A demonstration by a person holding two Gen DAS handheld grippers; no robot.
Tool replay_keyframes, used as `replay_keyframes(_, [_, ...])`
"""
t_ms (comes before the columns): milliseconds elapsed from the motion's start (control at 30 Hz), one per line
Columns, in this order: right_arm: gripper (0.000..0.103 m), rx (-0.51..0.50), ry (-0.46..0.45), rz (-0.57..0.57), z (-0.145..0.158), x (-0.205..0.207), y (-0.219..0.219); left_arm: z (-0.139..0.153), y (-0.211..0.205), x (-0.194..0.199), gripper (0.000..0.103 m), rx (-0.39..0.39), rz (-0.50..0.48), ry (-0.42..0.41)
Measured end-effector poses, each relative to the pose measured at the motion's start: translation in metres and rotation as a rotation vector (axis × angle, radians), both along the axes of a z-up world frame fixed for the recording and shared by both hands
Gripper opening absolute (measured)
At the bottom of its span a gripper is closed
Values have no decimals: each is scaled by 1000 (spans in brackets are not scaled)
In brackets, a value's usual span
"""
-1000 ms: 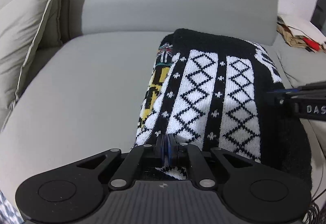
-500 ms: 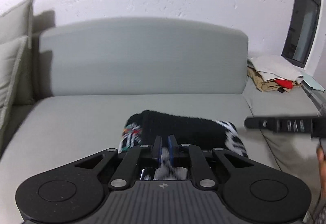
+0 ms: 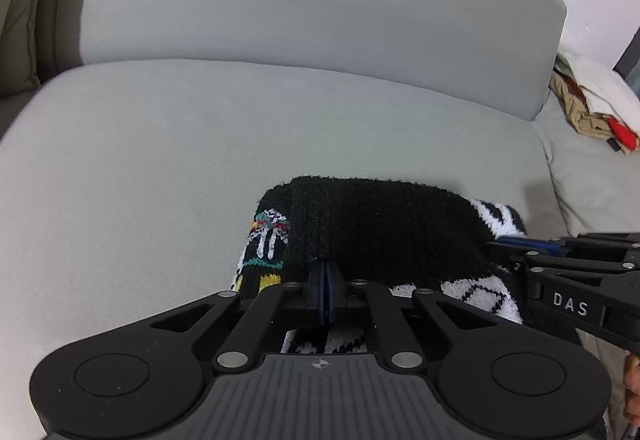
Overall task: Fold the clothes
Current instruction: 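Grasp the edge of the folded bundle with the left gripper, then grasp the bundle with the right gripper while the left gripper holds its other side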
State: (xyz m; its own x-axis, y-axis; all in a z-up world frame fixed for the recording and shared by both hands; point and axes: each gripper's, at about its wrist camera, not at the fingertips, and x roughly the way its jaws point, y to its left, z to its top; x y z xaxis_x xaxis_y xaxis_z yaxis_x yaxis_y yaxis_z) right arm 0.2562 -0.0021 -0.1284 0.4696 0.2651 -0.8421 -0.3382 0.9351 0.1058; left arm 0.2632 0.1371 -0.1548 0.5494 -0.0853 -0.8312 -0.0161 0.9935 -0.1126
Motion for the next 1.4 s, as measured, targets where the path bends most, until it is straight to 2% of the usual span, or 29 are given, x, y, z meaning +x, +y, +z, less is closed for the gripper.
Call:
replay_keyframes(100, [12,20,-57,14,22,-15,-4,27,-4,-17,7,31,-13,-59])
replay_keyframes(233, [13,105,-121,4,63,-48,-22,60,5,-69,9,78,-4,-154])
replay_keyframes(300, [14,142,-120,19,73,-61,-28,73,10,-96,10,108,1,-186])
replay_keyframes(433, [16,186,-94,64,72,-72,-26,57,18,-134,11,132,16,-144])
replay_keyframes(500, [16,159,-88,84,58,-69,-13,40,19,-138,7,127,39,-101])
replay_keyframes(567, [16,104,-40,107,36,-64,2,19,24,-136,4,104,61,-52])
replay_keyframes(633, [15,69,-35,126,21,-66,10,-2,22,-133,0,167,74,-30])
replay_keyframes(700, [15,64,-40,118,17,-66,15,-14,28,-129,0,158,110,-3])
replay_keyframes(767, [14,66,-40,118,18,-66,12,-10,34,-130,0,122,128,-8])
replay_keyframes(867, [13,77,-62,108,32,-74,1,15,40,-136,3,103,137,-59])
replay_keyframes(1000, [20,179,-122,47,71,-91,-34,51,42,-142,4,133,152,-179])
replay_keyframes(1067, [25,220,-161,8,86,-93,-52,67,34,-135,4,133,120,-241])
replay_keyframes(1167, [25,251,-169,-74,87,-78,-61,76,18,-112,8,81,30,-292])
replay_keyframes(1300, [25,289,-128,-153,64,-51,-60,61,-6,-68,11,31,-45,-302])
replay_keyframes(1400, [25,287,-147,-147,44,-33,-42,35,-11,-36,10,21,-49,-250])
